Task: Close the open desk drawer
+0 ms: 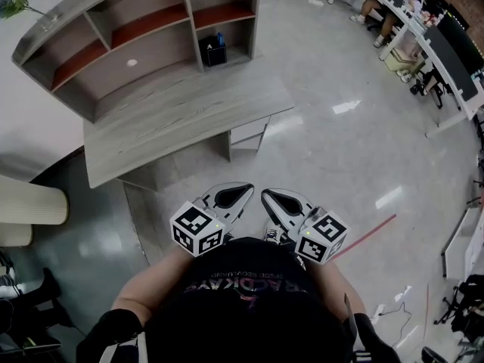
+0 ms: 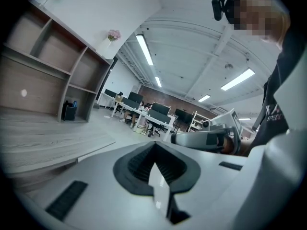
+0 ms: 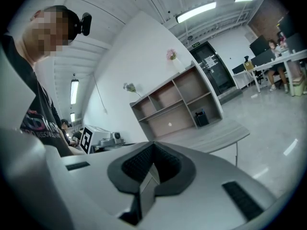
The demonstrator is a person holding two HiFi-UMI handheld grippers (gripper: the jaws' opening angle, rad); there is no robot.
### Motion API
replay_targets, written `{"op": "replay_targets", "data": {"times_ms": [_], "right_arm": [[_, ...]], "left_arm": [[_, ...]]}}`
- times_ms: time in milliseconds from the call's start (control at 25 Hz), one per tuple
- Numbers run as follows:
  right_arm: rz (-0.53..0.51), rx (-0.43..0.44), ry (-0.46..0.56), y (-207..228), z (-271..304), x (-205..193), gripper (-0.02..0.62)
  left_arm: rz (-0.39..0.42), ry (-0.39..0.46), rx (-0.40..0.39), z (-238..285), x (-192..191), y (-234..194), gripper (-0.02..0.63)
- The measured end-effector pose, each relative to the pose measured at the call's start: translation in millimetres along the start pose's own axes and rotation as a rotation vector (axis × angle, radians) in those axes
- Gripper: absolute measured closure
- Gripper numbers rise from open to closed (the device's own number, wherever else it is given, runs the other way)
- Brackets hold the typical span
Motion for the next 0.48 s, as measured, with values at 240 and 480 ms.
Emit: {"op": "replay_targets", "data": {"times_ms": [240,480], "right_arm": [[0.027,0.009,-0.003,2.3,1.2,-2.4,0.578],[0.035,0.0,-0.004,5.7,2.0,-3.1,0.578]], "left_arm": [[-0.003,-0.018,-0.006,4.3,1.7,-1.4,0.595],[-0.012,-0.028,-0.014,8.3,2.5,-4.7,0.595]]}}
Point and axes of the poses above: the fingertips, and each gripper's own axes: z forward along the fingers, y to its right, x out of its top, the point moved 9 cm from there along -z, backward along the fingers, and after that the axes turned 14 degrees about -z, right-handed, at the moved point
